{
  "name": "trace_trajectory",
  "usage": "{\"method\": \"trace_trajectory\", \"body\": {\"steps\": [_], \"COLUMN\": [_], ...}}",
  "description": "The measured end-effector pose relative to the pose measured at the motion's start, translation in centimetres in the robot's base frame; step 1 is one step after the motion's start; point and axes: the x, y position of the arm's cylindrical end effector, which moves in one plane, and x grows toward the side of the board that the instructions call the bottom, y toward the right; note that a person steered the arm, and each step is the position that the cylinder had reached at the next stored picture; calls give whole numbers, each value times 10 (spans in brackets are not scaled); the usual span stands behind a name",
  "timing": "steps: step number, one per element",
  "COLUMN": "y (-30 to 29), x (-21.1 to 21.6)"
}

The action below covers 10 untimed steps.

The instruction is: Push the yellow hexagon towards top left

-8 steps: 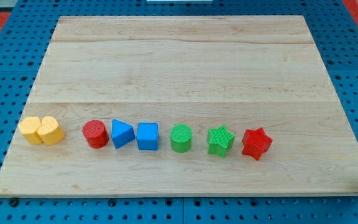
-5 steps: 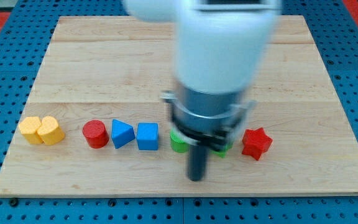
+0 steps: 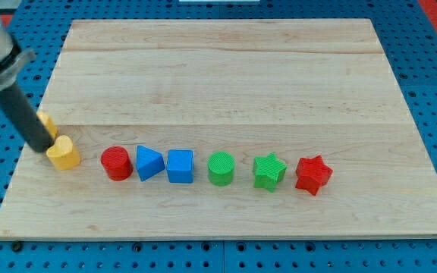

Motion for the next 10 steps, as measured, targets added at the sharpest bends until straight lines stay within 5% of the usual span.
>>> {"method": "trace_trajectory", "body": {"steps": [2,4,6,7,8,9,10], "y": [-33,13,46,86,64,100,56], "x": [10,-84,-47,-75,-127,-99,-85]}}
